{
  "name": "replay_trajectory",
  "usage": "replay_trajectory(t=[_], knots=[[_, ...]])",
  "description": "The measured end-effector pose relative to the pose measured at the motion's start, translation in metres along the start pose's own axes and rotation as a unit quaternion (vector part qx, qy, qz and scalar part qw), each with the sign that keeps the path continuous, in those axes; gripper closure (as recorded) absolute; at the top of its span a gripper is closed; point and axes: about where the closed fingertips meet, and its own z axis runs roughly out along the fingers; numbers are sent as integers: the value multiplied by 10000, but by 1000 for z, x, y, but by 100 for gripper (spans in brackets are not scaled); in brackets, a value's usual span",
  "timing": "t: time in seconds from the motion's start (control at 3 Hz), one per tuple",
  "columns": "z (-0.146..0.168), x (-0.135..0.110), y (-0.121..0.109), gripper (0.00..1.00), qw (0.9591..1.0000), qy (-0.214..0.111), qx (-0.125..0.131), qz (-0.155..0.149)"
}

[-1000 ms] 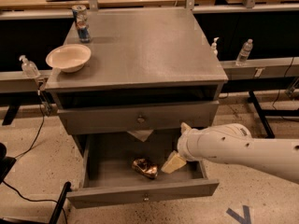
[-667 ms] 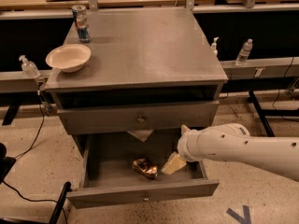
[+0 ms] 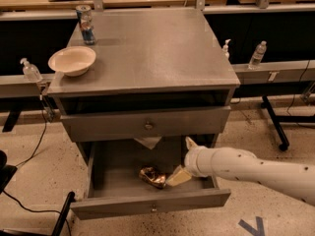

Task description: Pick orange can from middle drawer and place on counter

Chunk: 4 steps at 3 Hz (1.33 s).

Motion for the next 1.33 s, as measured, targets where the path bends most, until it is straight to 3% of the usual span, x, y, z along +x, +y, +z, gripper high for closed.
replay_trajectory(t=[0.33, 0.67, 1.33], knots=[[21, 32, 11, 0, 9997, -239, -93, -4], [35, 52, 16, 1, 9996, -248, -134, 61], [57, 65, 22, 38, 9993, -119, -288, 214]])
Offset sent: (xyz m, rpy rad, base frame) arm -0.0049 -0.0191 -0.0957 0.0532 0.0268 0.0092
